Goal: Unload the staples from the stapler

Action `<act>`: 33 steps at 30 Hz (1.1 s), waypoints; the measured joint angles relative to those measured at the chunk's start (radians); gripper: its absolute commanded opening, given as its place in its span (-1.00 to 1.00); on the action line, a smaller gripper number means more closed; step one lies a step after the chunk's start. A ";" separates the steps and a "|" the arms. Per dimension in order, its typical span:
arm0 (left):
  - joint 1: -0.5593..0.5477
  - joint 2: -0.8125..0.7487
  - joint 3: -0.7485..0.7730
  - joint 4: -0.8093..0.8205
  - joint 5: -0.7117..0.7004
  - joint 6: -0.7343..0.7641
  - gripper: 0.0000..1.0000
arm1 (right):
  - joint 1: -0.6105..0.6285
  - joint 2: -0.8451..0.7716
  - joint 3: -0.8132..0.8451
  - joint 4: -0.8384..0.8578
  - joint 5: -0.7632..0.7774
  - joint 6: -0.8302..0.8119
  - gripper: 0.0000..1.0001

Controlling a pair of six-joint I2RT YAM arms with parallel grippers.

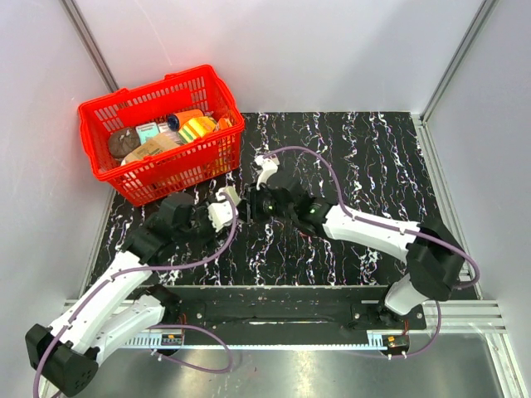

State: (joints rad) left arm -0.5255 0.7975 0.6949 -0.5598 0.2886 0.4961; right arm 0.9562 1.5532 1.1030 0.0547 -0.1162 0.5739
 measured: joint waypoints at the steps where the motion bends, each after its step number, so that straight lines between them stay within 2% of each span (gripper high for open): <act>1: 0.000 0.000 0.003 -0.010 0.010 -0.005 0.43 | 0.000 0.010 0.006 -0.001 0.001 0.001 -1.00; 4: 0.001 0.003 0.006 -0.044 0.013 -0.032 0.60 | 0.000 0.047 0.027 -0.051 0.012 0.003 -1.00; 5: 0.005 0.005 0.009 -0.048 -0.001 -0.041 0.74 | 0.000 0.055 0.032 -0.071 0.019 0.003 -1.00; 6: 0.014 0.006 0.016 -0.053 -0.012 -0.048 0.98 | 0.000 0.065 0.040 -0.101 0.024 0.002 -1.00; 9: 0.109 0.012 0.080 -0.064 -0.033 -0.082 0.98 | 0.000 0.100 0.077 -0.186 0.036 -0.005 -1.00; 15: 0.444 0.069 0.343 -0.052 0.010 -0.196 0.98 | 0.002 0.219 0.199 -0.343 0.039 -0.022 -1.00; 18: 0.481 0.069 0.357 -0.037 0.029 -0.225 0.98 | 0.019 0.311 0.299 -0.441 0.048 -0.031 -1.00; 25: 0.481 0.077 0.266 -0.044 0.032 -0.256 0.98 | 0.098 0.522 0.516 -0.616 0.069 -0.052 -1.00; 27: 0.481 0.077 0.249 -0.045 0.029 -0.262 0.98 | 0.109 0.561 0.550 -0.649 0.070 -0.052 -0.89; 31: 0.481 0.059 0.212 -0.023 0.029 -0.260 0.98 | 0.112 0.615 0.617 -0.701 0.069 -0.051 -0.49; 33: 0.481 0.041 0.181 -0.018 0.029 -0.257 0.98 | 0.113 0.639 0.661 -0.718 0.072 -0.051 -0.22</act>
State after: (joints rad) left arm -0.0448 0.8387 0.8761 -0.5774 0.3176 0.2390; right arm 1.0691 2.1918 1.7641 -0.6632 -0.0441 0.5232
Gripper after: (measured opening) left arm 0.988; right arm 0.383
